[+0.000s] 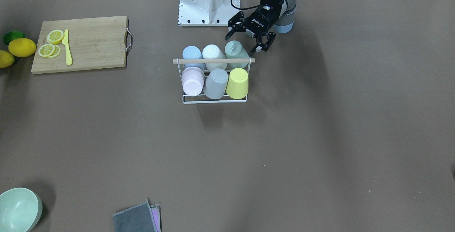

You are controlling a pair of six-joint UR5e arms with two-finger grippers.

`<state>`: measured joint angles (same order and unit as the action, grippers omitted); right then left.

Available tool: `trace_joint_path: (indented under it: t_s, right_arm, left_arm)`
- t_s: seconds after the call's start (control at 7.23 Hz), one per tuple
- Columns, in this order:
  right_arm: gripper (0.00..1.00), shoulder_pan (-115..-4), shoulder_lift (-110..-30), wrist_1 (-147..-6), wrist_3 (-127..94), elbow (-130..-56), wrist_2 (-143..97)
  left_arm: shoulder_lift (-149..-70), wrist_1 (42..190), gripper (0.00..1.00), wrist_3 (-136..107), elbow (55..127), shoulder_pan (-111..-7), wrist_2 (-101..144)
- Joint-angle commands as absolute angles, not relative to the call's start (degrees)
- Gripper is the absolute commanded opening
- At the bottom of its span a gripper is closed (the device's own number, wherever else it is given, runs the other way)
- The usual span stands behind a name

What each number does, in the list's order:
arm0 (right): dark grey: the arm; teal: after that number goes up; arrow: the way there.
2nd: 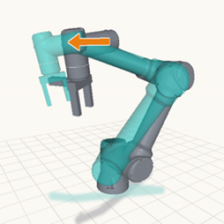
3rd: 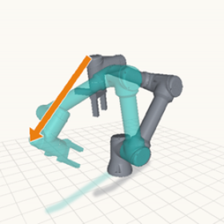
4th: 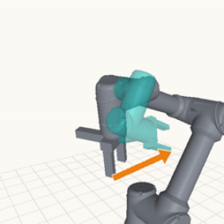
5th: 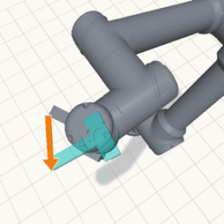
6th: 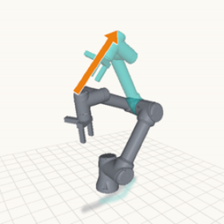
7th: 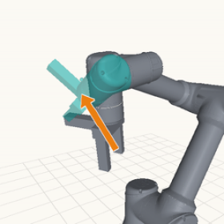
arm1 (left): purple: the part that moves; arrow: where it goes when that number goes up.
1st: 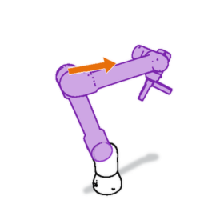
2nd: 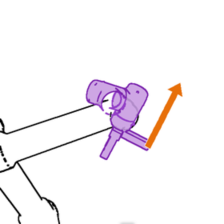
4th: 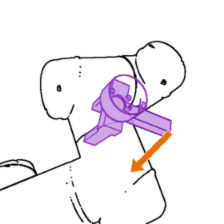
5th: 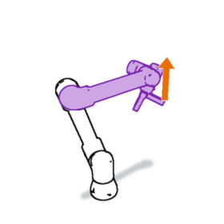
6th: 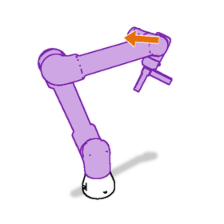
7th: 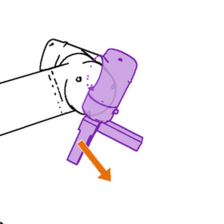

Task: Place cup on cup holder

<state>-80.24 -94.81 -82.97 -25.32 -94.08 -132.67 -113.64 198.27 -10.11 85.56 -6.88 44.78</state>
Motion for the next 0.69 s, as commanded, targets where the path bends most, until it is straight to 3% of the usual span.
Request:
trace_joint_path:
  t_s: [0.0, 0.55]
  right_arm:
    - [0.99, -80.6, -95.0, -83.0, -25.3, -94.2, -132.6]
    - [0.99, -80.8, -95.0, -80.2, -25.3, -93.5, -132.5]
  left_arm:
    - [-112.9, 198.3, 0.98, -8.5, 90.1, -7.6, 44.3]
    - [-105.8, 190.5, 0.98, -6.2, 103.7, -11.6, 45.9]
